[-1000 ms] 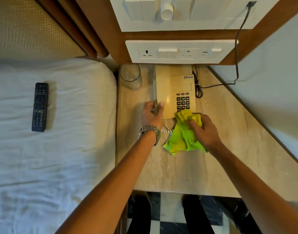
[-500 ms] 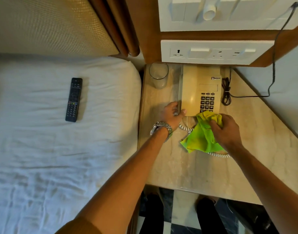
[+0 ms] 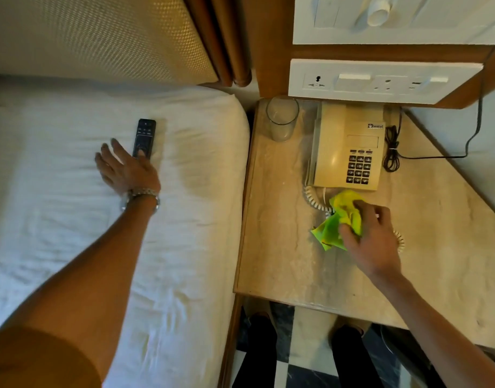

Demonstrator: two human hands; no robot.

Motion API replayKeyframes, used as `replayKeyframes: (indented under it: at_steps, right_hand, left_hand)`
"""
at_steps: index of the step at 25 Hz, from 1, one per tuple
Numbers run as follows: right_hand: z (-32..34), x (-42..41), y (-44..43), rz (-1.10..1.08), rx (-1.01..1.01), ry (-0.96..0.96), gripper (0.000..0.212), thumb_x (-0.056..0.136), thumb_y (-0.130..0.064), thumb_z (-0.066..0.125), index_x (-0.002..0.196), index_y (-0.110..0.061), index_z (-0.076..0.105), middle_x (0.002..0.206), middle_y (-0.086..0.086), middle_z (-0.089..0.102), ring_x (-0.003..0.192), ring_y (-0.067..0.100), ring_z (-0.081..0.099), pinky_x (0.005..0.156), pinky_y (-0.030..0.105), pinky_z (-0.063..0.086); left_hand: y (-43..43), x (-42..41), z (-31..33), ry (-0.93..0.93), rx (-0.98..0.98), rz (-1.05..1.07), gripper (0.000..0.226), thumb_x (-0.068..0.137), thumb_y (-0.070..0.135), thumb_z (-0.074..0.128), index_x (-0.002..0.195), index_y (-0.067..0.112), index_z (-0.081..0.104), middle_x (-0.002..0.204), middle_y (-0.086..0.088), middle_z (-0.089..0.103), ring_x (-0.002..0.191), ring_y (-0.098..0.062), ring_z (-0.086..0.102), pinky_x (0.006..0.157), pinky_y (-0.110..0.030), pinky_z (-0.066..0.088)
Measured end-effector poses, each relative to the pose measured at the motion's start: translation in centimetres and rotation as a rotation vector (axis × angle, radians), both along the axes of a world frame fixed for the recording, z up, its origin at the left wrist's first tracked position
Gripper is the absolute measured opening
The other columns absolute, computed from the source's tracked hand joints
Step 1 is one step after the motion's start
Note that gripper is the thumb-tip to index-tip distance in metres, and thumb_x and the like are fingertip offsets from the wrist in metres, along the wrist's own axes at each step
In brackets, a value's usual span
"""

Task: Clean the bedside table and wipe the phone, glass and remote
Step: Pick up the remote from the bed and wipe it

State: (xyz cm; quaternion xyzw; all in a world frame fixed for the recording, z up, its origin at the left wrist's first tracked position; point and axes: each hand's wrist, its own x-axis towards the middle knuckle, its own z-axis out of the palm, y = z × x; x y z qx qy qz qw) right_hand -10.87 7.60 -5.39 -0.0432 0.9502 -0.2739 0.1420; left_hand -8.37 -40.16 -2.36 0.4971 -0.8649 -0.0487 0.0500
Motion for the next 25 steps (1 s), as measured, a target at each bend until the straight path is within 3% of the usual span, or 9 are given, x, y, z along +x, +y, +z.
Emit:
replayKeyframes:
  at_steps: [2, 5, 9, 11, 13, 16, 18, 22, 25]
  right_hand:
    - [-0.8, 1.5, 0.1, 0.126, 0.088, 0.009, 0.063, 0.091, -0.046, 0.065, 0.142, -0.014, 0.049, 0.132, 0.019, 0.043, 0.116, 0.038, 0.051, 0.088, 0.047, 0.054]
    - [-1.6, 1.9, 0.1, 0.214, 0.199, 0.118, 0.057, 0.095, -0.047, 0.056, 0.138, -0.011, 0.051, 0.137, 0.021, 0.042, 0.118, 0.04, 0.051, 0.084, 0.05, 0.058]
    - [-1.4, 2.2, -0.6, 0.251, 0.257, 0.11, 0.055, 0.086, -0.023, 0.069, 0.136, -0.011, 0.051, 0.142, 0.022, 0.044, 0.115, 0.043, 0.055, 0.085, 0.049, 0.056]
    - [-0.8, 2.6, -0.9, 0.235, 0.154, 0.071, 0.055, 0.087, -0.015, 0.067, 0.139, -0.011, 0.05, 0.136, 0.02, 0.051, 0.112, 0.041, 0.056, 0.085, 0.048, 0.053]
    - [0.2, 2.4, -0.8, 0.145, 0.009, 0.071, 0.059, 0.087, -0.008, 0.07, 0.142, -0.013, 0.05, 0.134, 0.019, 0.053, 0.115, 0.038, 0.053, 0.091, 0.047, 0.051]
    - [2.2, 1.5, -0.1, 0.05, -0.135, 0.087, 0.064, 0.086, -0.008, 0.07, 0.146, -0.018, 0.047, 0.136, 0.014, 0.051, 0.12, 0.032, 0.052, 0.099, 0.041, 0.048]
    - [3.3, 0.8, 0.2, 0.052, -0.157, 0.083, 0.067, 0.088, -0.01, 0.069, 0.149, -0.023, 0.044, 0.139, 0.012, 0.048, 0.124, 0.028, 0.05, 0.101, 0.037, 0.046]
    - [4.1, -0.8, 0.0, 0.182, -0.106, 0.08, 0.069, 0.089, -0.011, 0.071, 0.151, -0.023, 0.044, 0.14, 0.011, 0.047, 0.126, 0.029, 0.048, 0.102, 0.038, 0.048]
    - [4.0, -1.2, 0.2, 0.25, -0.039, 0.021, 0.066, 0.089, -0.009, 0.071, 0.149, -0.023, 0.048, 0.142, 0.013, 0.046, 0.126, 0.033, 0.048, 0.1, 0.046, 0.052]
  left_hand:
    - [-2.6, 0.1, -0.2, -0.101, 0.17, -0.008, 0.047, 0.107, 0.03, 0.041, 0.146, 0.004, 0.042, 0.145, -0.027, 0.049, 0.136, -0.045, 0.042, 0.111, -0.058, 0.038]
    - [-1.7, -0.9, -0.4, -0.104, 0.269, -0.08, 0.045, 0.105, 0.033, 0.046, 0.137, 0.002, 0.044, 0.132, -0.027, 0.054, 0.122, -0.046, 0.051, 0.096, -0.058, 0.047]
    - [4.7, -1.3, -0.1, 0.175, 0.462, -0.101, 0.035, 0.102, 0.025, 0.052, 0.132, 0.009, 0.041, 0.122, -0.018, 0.064, 0.1, -0.039, 0.065, 0.076, -0.042, 0.052]
    - [8.6, -0.7, 0.2, 0.287, 0.549, -0.145, 0.035, 0.102, 0.021, 0.052, 0.134, 0.016, 0.039, 0.114, -0.013, 0.068, 0.086, -0.031, 0.068, 0.068, -0.037, 0.053]
    - [12.8, 0.5, 0.4, 0.402, 0.762, -0.182, 0.036, 0.103, 0.022, 0.051, 0.137, 0.025, 0.039, 0.106, -0.005, 0.07, 0.077, -0.017, 0.068, 0.06, -0.034, 0.057]
    - [20.4, 2.5, -0.1, 0.402, 1.226, -0.095, 0.016, 0.106, 0.034, 0.049, 0.121, 0.036, 0.053, 0.095, 0.001, 0.07, 0.07, -0.011, 0.067, 0.059, -0.03, 0.057]
    - [25.5, 3.5, -0.7, 0.377, 1.447, -0.004, 0.021, 0.108, 0.037, 0.041, 0.118, 0.031, 0.058, 0.088, -0.002, 0.071, 0.062, -0.01, 0.066, 0.055, -0.028, 0.056]
    - [31.5, 4.4, -1.7, 0.343, 1.738, 0.163, 0.036, 0.107, 0.04, 0.042, 0.135, 0.023, 0.058, 0.085, -0.003, 0.072, 0.063, -0.012, 0.066, 0.056, -0.028, 0.054]
    - [33.4, 3.8, -1.2, 0.322, 1.825, 0.238, 0.038, 0.106, 0.037, 0.047, 0.136, 0.018, 0.059, 0.091, -0.004, 0.074, 0.066, -0.014, 0.069, 0.056, -0.026, 0.054]
